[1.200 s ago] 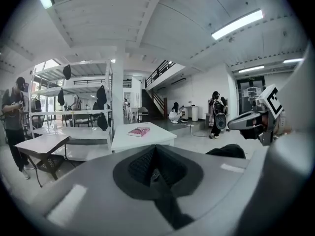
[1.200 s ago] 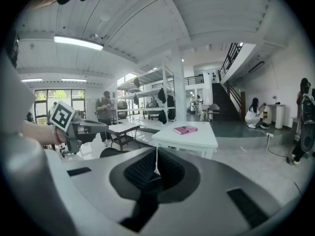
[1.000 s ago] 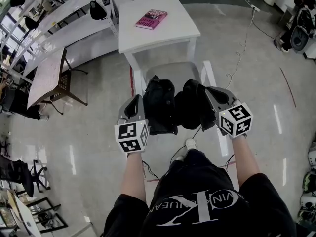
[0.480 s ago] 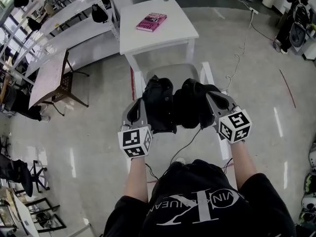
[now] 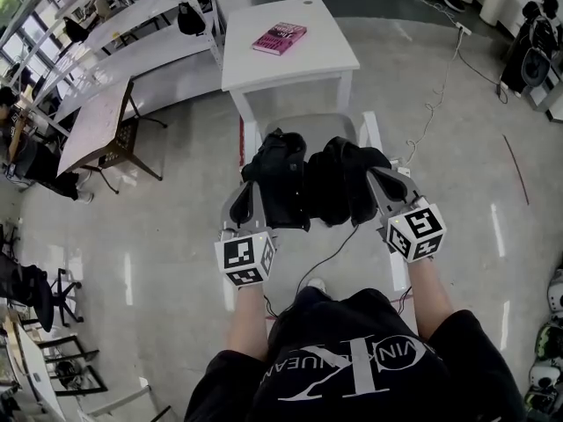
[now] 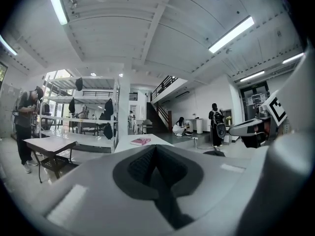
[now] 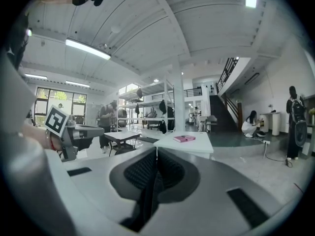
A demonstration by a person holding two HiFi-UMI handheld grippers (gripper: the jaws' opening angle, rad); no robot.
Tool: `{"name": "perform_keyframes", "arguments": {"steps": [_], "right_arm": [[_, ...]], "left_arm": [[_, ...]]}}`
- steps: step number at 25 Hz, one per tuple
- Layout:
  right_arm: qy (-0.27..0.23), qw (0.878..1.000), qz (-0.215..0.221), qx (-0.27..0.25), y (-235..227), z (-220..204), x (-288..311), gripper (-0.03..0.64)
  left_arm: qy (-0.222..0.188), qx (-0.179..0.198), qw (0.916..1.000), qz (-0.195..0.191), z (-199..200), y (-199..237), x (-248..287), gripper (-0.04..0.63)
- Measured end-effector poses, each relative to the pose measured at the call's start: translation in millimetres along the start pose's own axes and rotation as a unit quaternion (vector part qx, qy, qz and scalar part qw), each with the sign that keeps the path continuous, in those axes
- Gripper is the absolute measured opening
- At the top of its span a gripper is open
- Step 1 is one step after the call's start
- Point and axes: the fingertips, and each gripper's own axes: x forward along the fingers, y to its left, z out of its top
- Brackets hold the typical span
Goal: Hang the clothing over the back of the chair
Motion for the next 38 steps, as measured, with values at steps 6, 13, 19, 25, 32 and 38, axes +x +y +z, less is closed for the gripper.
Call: {"name": "perform_keyframes", "arguments": {"steps": [6, 13, 19, 25, 32, 38], "right_arm": [[-0.006, 1.000, 0.011, 0.001, 8, -1, -19, 0.017], [-0.008, 1.000, 0.020, 0.005, 19, -8, -34, 0.017], [-0.015, 1.000, 0.020, 0.007, 26, -11, -47, 0.018], [-0.016, 1.000, 0.016, 0.011, 33, -17, -64, 0.017], [-0.018, 1.000, 0.018, 0.017, 43, -20, -80, 0.017], [-0.019, 0.999, 0.022, 0.022, 52, -24, -92, 0.017]], "left_arm": [[0.001, -0.008, 0.9999, 0.008, -5, -15, -21, 0.011], [0.000, -0.009, 0.9999, 0.012, -11, -27, -41, 0.011], [-0.007, -0.005, 0.9999, 0.006, -8, -38, -55, 0.011], [-0.007, -0.005, 0.9999, 0.005, -12, -46, -72, 0.011], [-0.006, -0.007, 1.0000, 0.000, -15, -56, -90, 0.011], [-0.012, -0.003, 0.9999, 0.001, -16, -63, -105, 0.011]]}}
